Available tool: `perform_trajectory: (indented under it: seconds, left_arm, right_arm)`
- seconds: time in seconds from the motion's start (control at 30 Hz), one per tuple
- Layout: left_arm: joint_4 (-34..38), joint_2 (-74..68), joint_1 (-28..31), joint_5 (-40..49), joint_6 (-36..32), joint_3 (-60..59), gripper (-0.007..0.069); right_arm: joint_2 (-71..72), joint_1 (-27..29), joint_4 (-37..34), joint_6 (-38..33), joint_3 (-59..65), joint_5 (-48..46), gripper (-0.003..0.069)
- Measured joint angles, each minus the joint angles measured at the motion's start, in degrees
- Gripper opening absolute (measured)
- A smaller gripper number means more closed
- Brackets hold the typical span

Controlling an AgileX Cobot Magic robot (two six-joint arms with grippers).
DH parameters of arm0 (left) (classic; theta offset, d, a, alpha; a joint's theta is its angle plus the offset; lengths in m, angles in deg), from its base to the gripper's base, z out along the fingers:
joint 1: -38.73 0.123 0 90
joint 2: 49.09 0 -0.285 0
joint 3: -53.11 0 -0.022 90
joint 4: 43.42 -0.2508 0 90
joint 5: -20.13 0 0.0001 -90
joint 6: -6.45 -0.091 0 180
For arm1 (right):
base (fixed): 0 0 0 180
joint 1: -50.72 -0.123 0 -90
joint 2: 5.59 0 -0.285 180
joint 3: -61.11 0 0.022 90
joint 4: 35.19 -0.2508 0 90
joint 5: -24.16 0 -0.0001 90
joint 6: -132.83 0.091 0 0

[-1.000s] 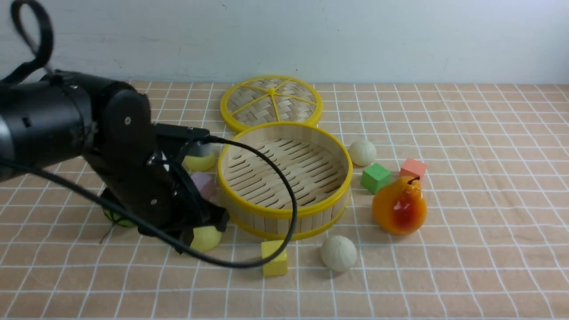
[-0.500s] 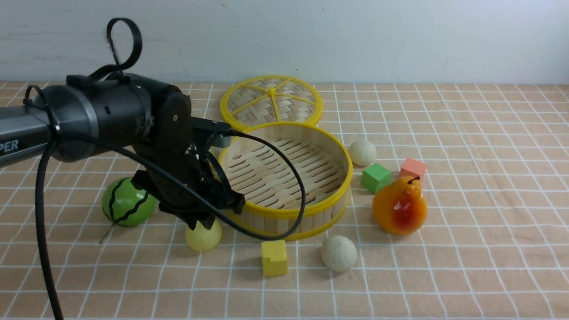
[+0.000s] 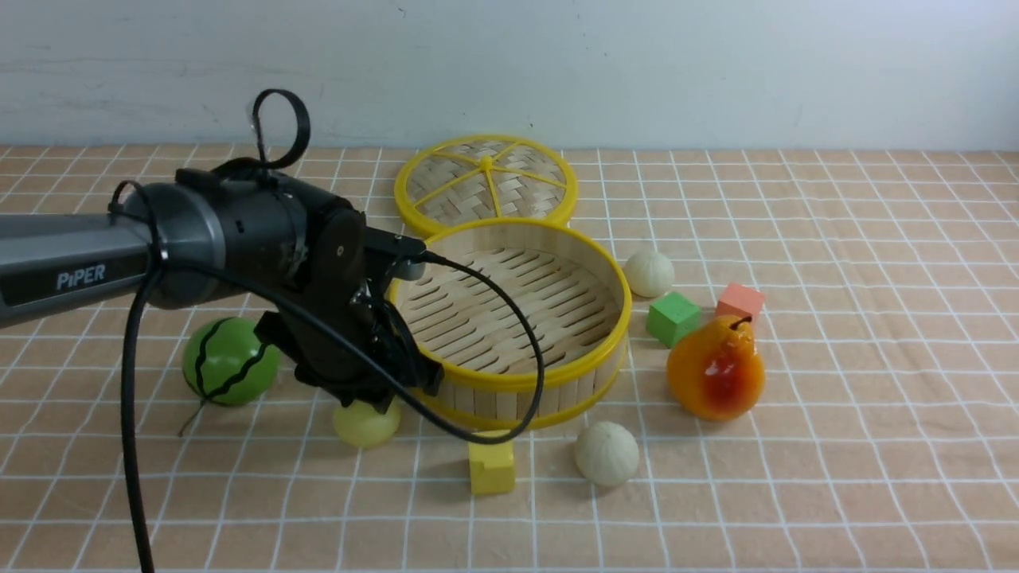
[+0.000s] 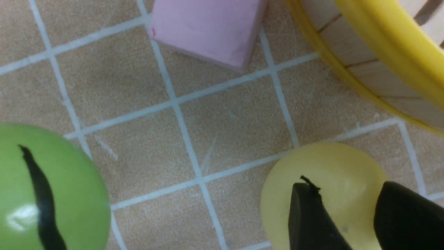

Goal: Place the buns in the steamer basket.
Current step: Use the left arm to grab a steamed stuffed bun

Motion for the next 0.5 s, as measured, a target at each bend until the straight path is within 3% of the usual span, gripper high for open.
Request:
perform_trajectory:
  seconds: [0.13,0.3,0.5]
  left_arm:
    - [0.0,-0.22,0.0,0.05,0.19,0.13,0.0192]
    - [0.14,-0.14,0.0,3.86,1.21,1.38,0.0004]
    - [2.38,5.05,0.0,11.93,1.39,4.46,-0.0013]
  right_arm:
    - [0.0,0.0,-0.05,0.0,0.0,0.0,0.0239]
    - [0.0,0.0,-0.05,0.0,0.0,0.0,0.0239]
    - [0.0,0.0,-0.05,0.0,0.0,0.0,0.0239]
